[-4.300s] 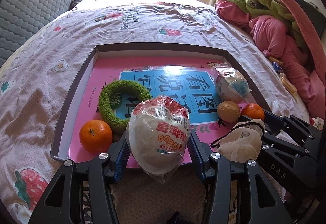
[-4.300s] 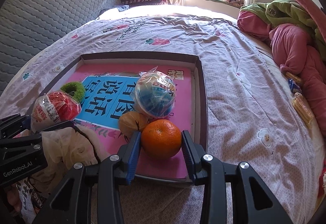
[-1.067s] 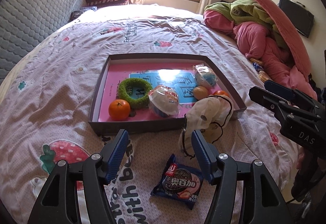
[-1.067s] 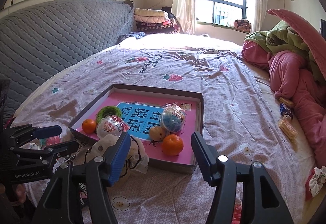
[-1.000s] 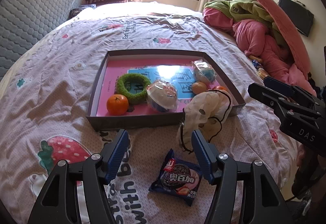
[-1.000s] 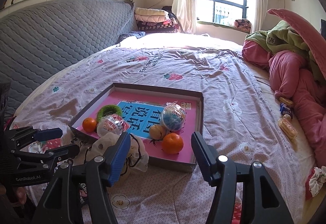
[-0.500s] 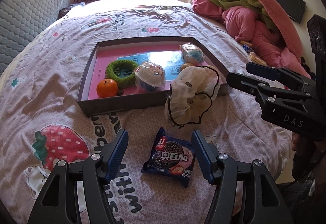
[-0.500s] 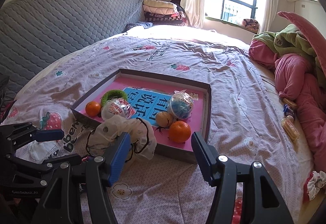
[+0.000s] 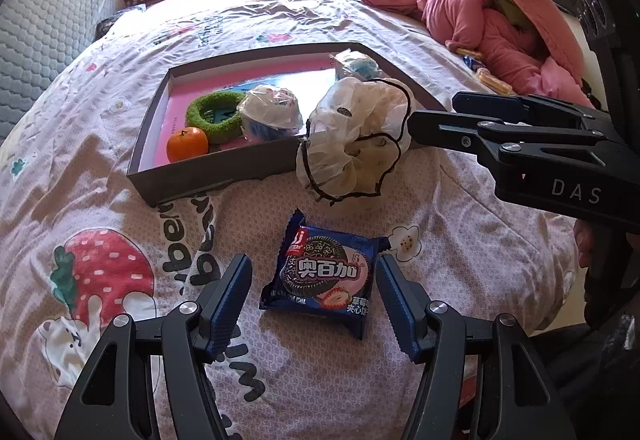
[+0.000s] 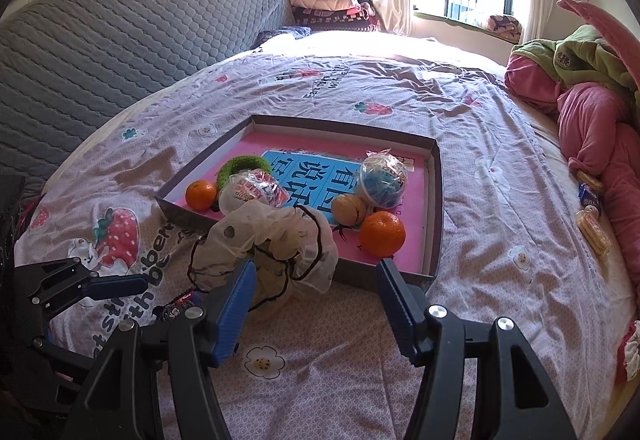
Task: Organize objects
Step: 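Approach the blue cookie packet with the left gripper while the right approaches the white drawstring bag, then close the left gripper on the cookie packet while the right closes on the white bag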
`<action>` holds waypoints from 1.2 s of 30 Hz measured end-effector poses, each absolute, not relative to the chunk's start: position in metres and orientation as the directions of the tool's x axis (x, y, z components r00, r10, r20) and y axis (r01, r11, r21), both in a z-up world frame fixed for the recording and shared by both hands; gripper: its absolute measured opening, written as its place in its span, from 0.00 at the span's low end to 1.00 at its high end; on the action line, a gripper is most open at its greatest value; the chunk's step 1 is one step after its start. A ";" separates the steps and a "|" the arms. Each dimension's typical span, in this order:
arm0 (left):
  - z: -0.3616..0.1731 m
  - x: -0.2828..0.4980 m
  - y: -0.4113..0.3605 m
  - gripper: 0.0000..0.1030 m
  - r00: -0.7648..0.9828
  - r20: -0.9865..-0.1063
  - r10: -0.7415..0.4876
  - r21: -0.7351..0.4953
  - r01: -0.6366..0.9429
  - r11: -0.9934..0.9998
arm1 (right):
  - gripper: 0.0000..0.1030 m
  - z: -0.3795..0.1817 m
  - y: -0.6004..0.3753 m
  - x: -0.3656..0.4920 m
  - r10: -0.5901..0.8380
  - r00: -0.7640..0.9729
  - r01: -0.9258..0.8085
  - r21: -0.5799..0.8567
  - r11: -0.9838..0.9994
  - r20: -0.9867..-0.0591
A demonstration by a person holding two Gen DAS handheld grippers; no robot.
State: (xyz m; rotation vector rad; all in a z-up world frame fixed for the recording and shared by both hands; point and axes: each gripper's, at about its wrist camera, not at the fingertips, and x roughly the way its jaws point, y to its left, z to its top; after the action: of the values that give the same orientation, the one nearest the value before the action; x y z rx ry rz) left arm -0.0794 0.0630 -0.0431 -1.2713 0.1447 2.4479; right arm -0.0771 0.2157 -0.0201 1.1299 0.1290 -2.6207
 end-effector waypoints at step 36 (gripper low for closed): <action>-0.082 -0.109 0.069 0.71 -0.468 -0.830 0.302 -0.147 -0.340 -0.929 | 0.57 -0.071 0.178 -0.120 -0.319 -0.524 0.268 0.202 -0.942 -0.790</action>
State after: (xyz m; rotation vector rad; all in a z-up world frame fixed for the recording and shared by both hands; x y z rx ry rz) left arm -0.1094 0.0691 -0.0822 -1.3518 0.0553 2.4105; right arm -0.1198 0.1779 -0.0708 1.3029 -0.0789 -2.4816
